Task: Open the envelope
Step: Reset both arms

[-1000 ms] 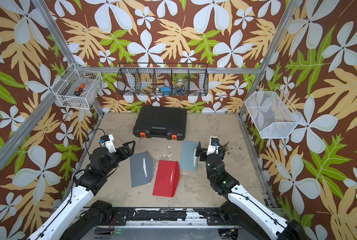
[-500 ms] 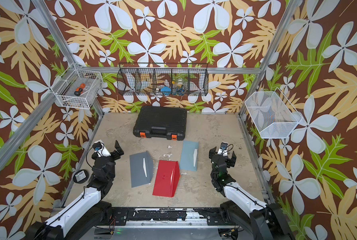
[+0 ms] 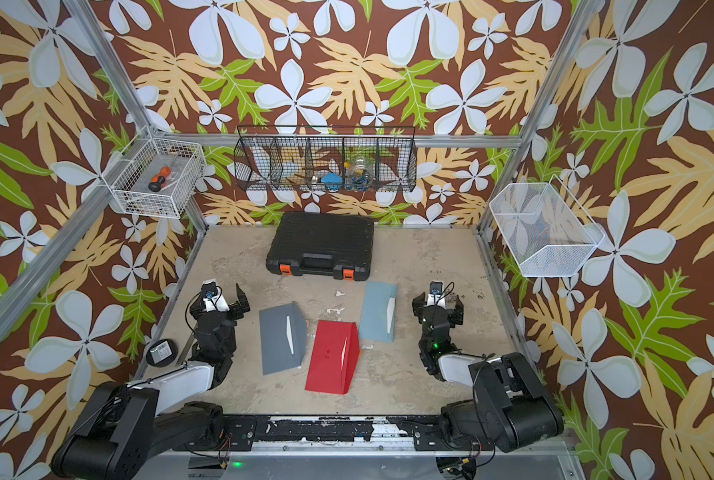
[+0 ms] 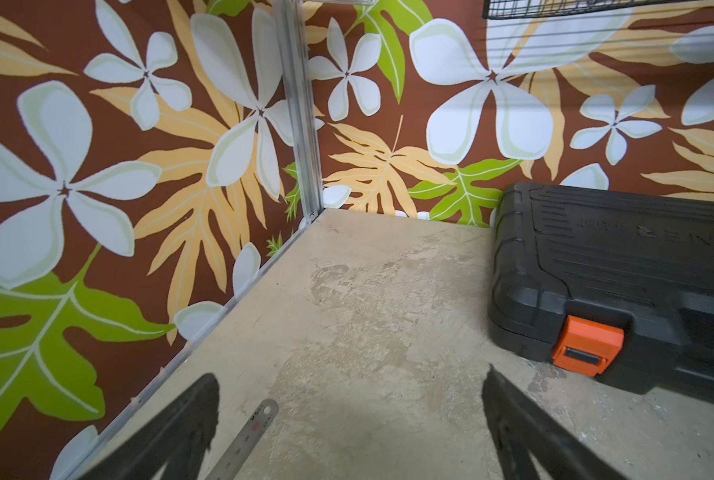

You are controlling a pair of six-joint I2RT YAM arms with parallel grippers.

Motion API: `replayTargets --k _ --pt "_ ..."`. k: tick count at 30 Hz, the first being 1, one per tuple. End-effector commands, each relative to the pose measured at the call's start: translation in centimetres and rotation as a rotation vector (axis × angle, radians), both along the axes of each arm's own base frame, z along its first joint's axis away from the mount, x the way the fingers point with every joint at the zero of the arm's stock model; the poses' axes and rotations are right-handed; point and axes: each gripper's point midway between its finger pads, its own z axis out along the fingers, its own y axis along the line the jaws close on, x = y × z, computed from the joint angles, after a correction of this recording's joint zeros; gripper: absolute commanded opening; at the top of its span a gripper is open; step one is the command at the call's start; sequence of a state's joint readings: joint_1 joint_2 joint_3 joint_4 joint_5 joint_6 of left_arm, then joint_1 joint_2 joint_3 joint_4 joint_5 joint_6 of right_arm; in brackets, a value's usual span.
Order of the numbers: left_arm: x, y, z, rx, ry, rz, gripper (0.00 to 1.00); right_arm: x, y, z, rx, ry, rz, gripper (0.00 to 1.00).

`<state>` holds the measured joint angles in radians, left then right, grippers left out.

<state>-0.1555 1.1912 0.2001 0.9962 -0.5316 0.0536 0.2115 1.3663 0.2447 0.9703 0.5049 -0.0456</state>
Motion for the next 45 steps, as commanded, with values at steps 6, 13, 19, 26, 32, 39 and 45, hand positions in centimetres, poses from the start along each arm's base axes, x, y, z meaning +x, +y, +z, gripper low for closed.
replayTargets --k 6,13,19,26,32,39,45 --pt "1.7 -0.6 1.9 0.002 -0.054 -0.147 1.00 -0.4 1.3 1.0 0.107 -0.177 0.236 0.94" --pt "0.3 -0.8 -1.2 -0.121 0.039 -0.148 1.00 0.7 0.8 0.2 0.122 -0.121 0.195 0.99" --pt "-0.7 -1.9 -1.0 -0.138 -0.078 -0.220 1.00 0.7 0.6 0.2 0.121 -0.121 0.188 0.99" --pt "-0.6 -3.8 -2.2 -0.115 -0.099 -0.337 1.00 0.8 0.7 0.2 0.122 -0.120 0.190 0.99" --pt "0.9 -0.8 -2.9 -0.164 -0.075 -0.149 1.00 0.8 0.6 0.1 0.124 -0.117 0.191 1.00" --pt "1.5 -2.4 -3.3 -0.151 -0.037 -0.243 1.00 0.9 0.6 0.1 0.126 -0.115 0.191 1.00" --pt "1.8 -2.6 -3.5 -0.143 -0.017 -0.252 1.00 0.9 0.7 0.2 0.126 -0.117 0.192 0.99"
